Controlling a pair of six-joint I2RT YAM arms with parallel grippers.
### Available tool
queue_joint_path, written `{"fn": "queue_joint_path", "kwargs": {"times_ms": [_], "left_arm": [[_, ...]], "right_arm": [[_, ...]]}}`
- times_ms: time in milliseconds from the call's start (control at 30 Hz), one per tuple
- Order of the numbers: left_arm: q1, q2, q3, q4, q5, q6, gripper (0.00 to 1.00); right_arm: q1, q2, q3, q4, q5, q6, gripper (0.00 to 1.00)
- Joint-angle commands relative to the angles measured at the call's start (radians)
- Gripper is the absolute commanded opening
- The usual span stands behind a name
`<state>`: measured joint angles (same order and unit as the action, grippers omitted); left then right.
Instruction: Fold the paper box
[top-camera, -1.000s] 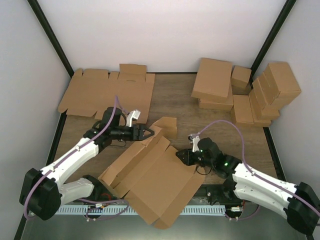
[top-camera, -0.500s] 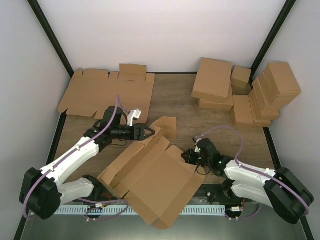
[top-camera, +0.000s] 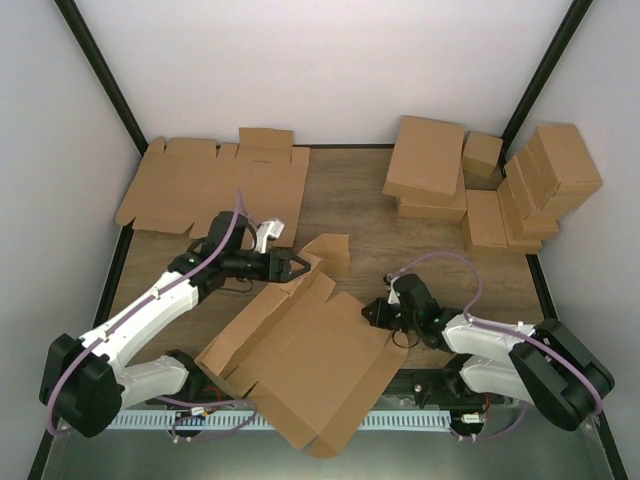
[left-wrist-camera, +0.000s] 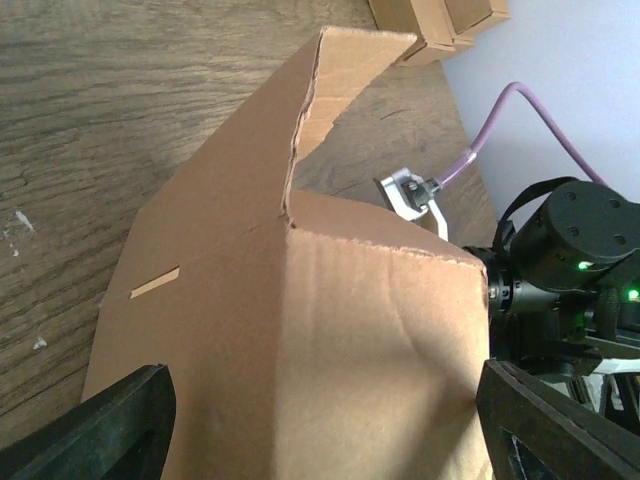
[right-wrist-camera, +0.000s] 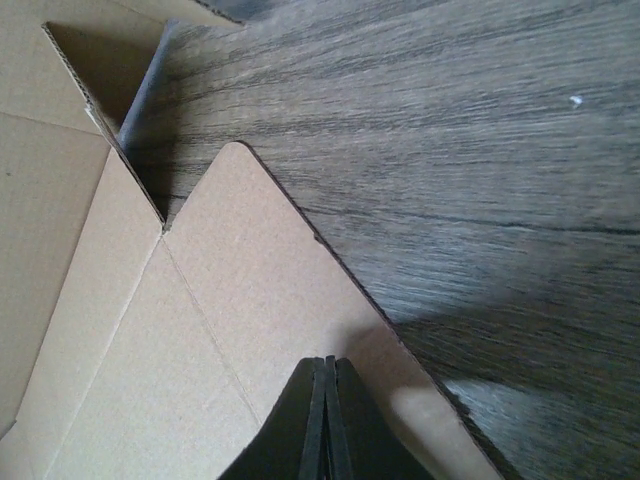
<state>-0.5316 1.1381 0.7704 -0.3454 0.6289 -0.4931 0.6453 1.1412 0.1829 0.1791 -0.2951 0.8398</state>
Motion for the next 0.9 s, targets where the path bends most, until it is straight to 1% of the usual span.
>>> {"fn": "queue_joint_path", "kwargs": {"times_ms": [0,200,300,367,533,667,700,833,867], "left_arm": [[-0.009,-0.008,0.048,-0.033,-0.004,0.035,0.86],[-0.033,-0.005,0.067,-0.063,-0.001,0.055,0.93],[-0.055,-0.002,0.079,-0.083,-0.014,0.069,0.98],[-0.071,0.001,0.09,-0.102,-0.034,0.08,1.0],[-0.118,0.017,0.122,-0.179,-0.132,0.108,1.0],[-0.183,0.04,0.189,-0.276,-0.299,0.129,0.99],[-0.196,0.046,0.206,-0.292,-0.322,0.133,0.99],[-0.218,0.069,0.222,-0.308,-0.354,0.14,0.94],[-0.218,0.073,0.222,-0.309,-0.359,0.14,0.92]], "right_arm": [[-0.006,0.022,0.029,-0.05,0.0,-0.041,0.01],[-0.006,0.037,0.055,-0.07,0.011,-0.082,0.01],[-0.006,0.051,0.071,-0.083,0.019,-0.115,0.01],[-0.006,0.066,0.088,-0.093,0.024,-0.138,0.01],[-0.006,0.101,0.126,-0.108,0.03,-0.183,0.01],[-0.004,0.107,0.132,-0.108,0.03,-0.196,0.01],[-0.005,0.109,0.131,-0.105,0.027,-0.198,0.01],[-0.006,0.123,0.134,-0.097,0.015,-0.21,0.01],[-0.006,0.126,0.136,-0.097,0.014,-0.214,0.01]]}}
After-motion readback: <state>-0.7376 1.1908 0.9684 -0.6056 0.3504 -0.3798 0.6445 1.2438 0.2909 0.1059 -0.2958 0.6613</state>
